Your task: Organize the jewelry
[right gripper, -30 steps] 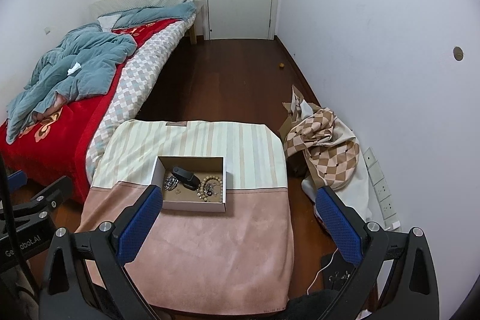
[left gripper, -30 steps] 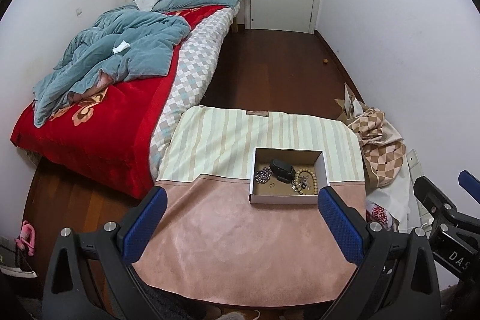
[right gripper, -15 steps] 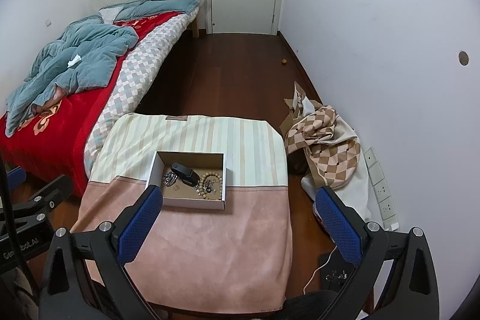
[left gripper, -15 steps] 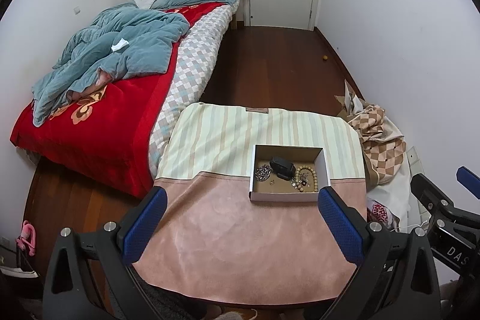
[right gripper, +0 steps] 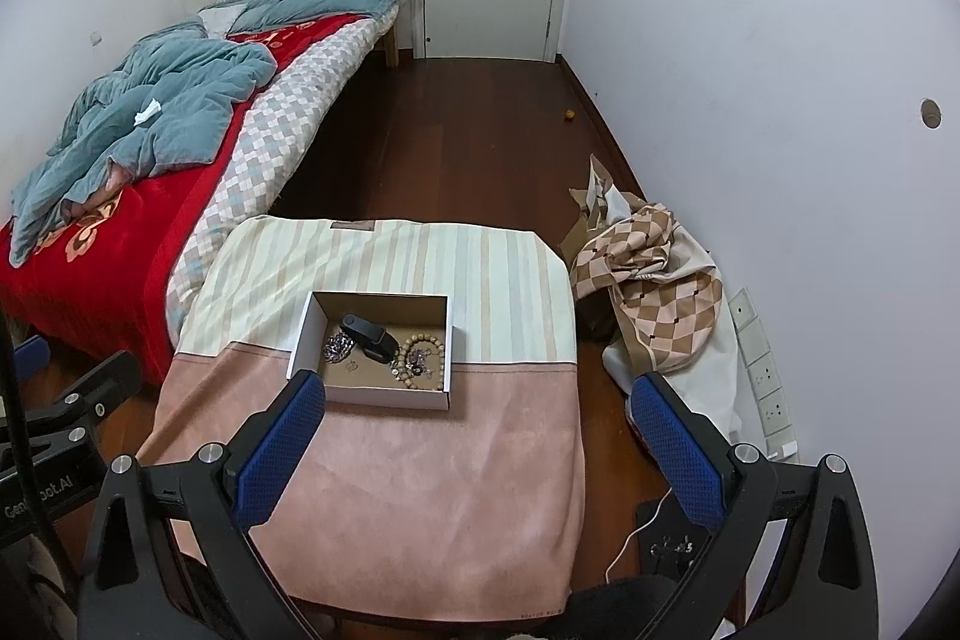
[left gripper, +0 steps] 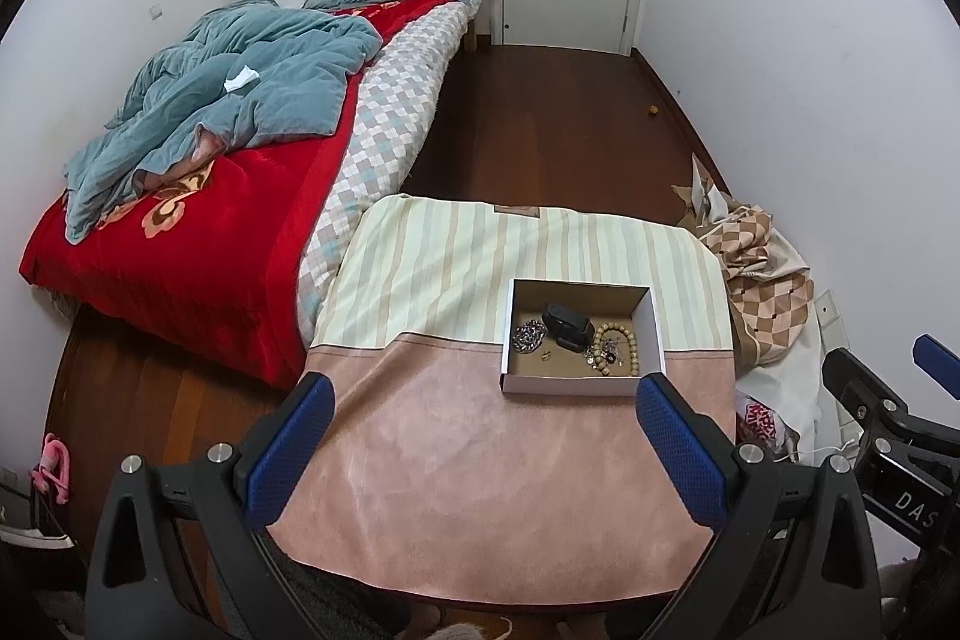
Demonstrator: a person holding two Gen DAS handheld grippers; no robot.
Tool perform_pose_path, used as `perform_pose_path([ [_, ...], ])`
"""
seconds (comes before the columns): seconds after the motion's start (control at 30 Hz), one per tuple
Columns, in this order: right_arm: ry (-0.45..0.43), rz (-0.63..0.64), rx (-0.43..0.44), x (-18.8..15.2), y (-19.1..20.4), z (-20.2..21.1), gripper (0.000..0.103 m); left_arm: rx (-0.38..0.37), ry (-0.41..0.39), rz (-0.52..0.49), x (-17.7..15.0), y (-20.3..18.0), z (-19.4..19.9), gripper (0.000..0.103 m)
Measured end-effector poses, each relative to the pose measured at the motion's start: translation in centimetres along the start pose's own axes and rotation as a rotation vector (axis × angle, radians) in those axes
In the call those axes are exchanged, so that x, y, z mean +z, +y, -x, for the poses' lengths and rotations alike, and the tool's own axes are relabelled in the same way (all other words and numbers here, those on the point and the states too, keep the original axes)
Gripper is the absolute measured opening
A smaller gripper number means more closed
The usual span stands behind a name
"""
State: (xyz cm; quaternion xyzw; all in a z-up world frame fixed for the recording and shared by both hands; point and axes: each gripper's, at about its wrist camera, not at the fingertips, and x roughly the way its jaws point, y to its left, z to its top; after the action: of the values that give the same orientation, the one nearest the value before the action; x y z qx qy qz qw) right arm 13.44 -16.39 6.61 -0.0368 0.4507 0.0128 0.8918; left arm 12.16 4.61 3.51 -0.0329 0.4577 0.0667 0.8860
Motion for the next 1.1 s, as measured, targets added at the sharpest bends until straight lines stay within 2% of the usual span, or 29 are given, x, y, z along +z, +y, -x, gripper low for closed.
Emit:
perform_pose_path([
  [1.1,0.018,0.007,-0.001,-0.56,0.19,-0.81,0.103,-0.009,-0.003,-0.018,-0.46,-0.12,-0.27,0.103],
])
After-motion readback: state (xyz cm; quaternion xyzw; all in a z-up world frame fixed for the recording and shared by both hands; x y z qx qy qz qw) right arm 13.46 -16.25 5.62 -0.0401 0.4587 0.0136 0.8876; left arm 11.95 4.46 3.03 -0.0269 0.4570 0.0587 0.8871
